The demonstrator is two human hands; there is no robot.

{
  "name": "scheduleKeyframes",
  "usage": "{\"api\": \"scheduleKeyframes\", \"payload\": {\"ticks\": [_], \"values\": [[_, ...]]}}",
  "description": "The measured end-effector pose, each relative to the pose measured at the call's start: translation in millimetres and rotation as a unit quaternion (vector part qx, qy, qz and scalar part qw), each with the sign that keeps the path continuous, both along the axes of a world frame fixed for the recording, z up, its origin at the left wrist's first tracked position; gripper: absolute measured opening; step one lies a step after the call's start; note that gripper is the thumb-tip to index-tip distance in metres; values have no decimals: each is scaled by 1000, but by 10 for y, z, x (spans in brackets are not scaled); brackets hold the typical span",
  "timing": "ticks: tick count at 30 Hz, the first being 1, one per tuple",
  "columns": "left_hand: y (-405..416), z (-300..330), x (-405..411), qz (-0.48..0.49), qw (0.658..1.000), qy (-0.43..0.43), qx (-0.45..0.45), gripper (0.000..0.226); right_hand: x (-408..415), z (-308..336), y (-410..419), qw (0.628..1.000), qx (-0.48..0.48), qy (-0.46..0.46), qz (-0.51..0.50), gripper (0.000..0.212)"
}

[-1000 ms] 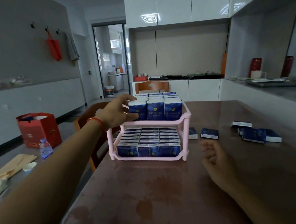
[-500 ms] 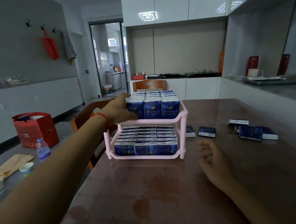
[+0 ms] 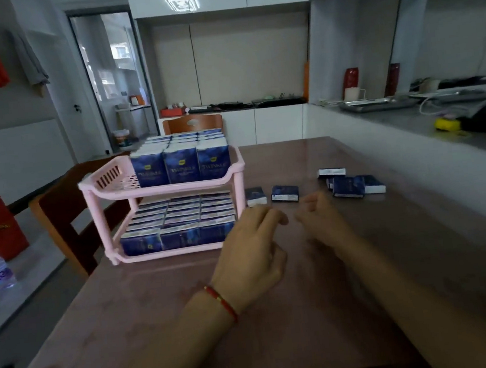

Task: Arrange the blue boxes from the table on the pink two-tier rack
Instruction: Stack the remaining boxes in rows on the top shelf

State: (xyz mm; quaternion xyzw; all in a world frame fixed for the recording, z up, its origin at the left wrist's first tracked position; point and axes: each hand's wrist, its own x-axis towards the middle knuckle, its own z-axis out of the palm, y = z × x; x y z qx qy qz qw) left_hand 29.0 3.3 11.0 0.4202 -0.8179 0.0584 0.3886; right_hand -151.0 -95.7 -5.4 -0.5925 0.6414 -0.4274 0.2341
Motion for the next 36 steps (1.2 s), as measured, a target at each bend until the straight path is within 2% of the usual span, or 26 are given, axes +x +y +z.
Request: {"api": "scheduleKeyframes", "payload": {"ticks": [5,9,12,18,21,22,24,26,29,31,33,34,35,36], "values": [[-480,-196,-490,-5,992,12,124,41,-827,102,-458,973,-38,207,-98,42],[-594,-346,-533,3,991,5,136,42,-1279,5,-714,928,-21,358,-106,56],[-633,-387,-495,-8,991,17,132,43,-1388,-87,-828,903,-36,420,-77,57],[-703,-366,-517,-17,980,77,181,40,-1442,-284,-915,914,-107,388,-57,53],[-687,-341,-514,-9,967,151,206,35,-1326,-158,-753,965,-129,213,83,54],[-685,-334,-508,-5,957,189,219,37,-1261,-83,-661,967,-128,163,145,52],[-680,-296,-491,-11,923,272,272,46,-1087,84,-458,954,-76,104,270,52],[-681,-267,-472,-33,889,327,319,47,-869,233,-259,924,1,81,374,58],[-697,-272,-444,-51,885,317,336,37,-692,298,-161,894,52,78,439,62],[-720,-297,-417,-51,880,336,333,37,-742,237,-238,917,24,72,392,54],[-735,-313,-393,-39,883,349,313,38,-962,122,-414,970,-61,89,217,42],[-731,-316,-390,-35,887,346,305,39,-1121,54,-521,981,-94,133,106,43],[-728,-324,-390,-36,891,340,298,40,-1290,-6,-629,977,-100,189,17,48],[-718,-329,-397,-36,896,332,293,41,-1443,-62,-714,968,-65,239,-41,54]]}}
